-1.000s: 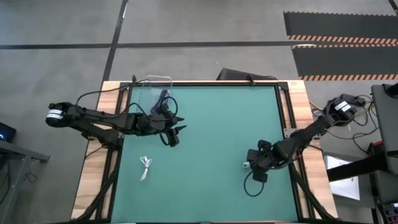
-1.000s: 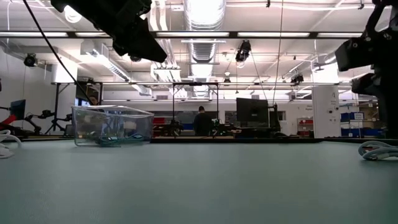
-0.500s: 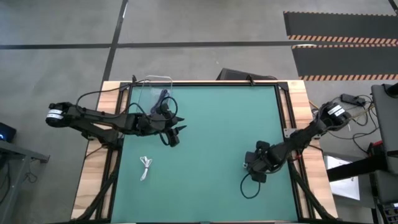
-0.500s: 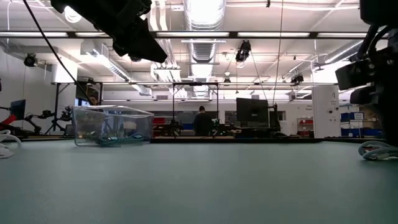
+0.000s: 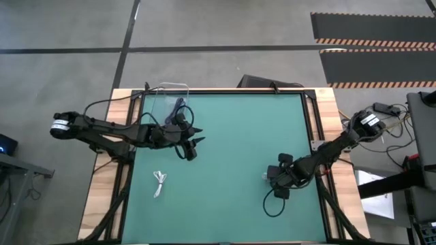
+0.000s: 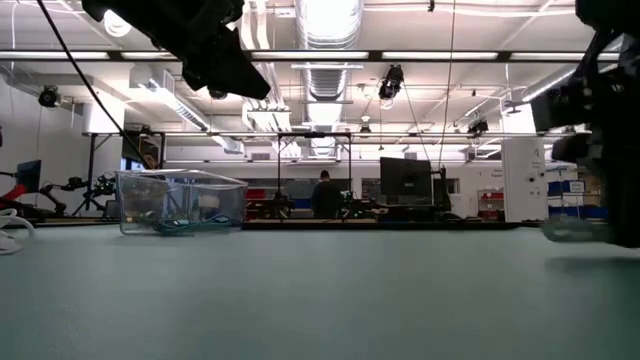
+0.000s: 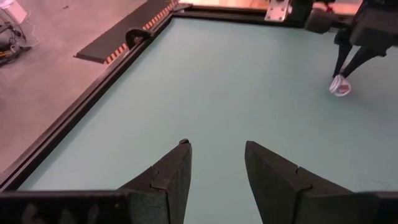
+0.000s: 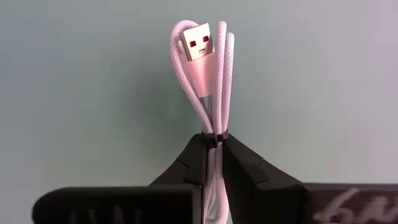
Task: Pick and place USB-C Cables
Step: Put the right white charger cable into the transparent bin
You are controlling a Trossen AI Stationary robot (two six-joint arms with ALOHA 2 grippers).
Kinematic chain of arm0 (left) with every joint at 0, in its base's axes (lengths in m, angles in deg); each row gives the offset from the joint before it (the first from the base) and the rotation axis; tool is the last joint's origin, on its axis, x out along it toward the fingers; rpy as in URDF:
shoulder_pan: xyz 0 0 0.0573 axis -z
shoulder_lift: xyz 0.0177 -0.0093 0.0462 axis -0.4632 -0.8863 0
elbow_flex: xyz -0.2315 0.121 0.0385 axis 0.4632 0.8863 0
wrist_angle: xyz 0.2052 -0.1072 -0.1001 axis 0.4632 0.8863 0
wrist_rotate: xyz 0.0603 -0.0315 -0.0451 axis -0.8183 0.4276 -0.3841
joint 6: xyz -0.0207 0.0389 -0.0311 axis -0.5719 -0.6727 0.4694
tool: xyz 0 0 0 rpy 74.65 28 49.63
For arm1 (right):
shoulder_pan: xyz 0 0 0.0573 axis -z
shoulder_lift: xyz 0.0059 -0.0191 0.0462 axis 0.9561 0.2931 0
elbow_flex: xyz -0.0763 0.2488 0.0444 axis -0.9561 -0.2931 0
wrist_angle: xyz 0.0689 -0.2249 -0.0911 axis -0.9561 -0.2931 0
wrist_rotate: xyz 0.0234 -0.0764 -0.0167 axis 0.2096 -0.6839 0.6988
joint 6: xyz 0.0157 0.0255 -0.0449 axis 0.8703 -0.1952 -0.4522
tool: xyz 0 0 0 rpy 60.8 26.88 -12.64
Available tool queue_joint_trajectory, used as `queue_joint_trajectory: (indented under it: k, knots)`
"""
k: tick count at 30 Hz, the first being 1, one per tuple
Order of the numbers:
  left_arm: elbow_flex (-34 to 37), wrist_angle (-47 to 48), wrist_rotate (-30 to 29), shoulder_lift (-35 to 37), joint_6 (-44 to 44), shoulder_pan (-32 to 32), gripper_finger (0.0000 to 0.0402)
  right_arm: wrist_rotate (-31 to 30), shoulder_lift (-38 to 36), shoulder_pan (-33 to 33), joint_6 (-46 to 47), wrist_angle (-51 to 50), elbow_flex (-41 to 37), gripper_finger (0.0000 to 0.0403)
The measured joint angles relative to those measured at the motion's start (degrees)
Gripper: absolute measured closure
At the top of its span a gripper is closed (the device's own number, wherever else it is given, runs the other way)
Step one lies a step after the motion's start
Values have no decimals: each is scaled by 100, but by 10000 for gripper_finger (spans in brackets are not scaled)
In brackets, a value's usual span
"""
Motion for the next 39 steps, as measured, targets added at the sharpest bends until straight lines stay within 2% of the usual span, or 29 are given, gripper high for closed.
queue_joint_trajectory:
  k: [6, 12, 18, 22, 28, 34, 39]
  knots:
    - [2, -374, 100, -4, -135, 93, 267, -885, -283, 5, -345, 637, -7, 383]
    - [7, -923, 220, -64, -318, 270, 267, -1847, -404, 39, -1393, 1908, -92, 383]
    - [9, -1343, 242, -238, -324, 452, 267, -1971, -391, 367, -2955, 3813, -301, 384]
    - [9, -1510, 246, -337, -399, 642, 267, -1320, -393, 694, -4008, 5378, -592, 384]
    - [8, -1748, 291, -401, -621, 991, 267, 224, -391, 1418, -4797, 7573, -1047, 384]
    - [9, -2073, 342, -592, -766, 1155, 267, 1297, -391, 2031, -5053, 8520, -1179, 384]
    - [9, -2903, 571, -1003, -1001, 1159, 267, 1455, -328, 2231, -5258, 8863, -1097, 384]
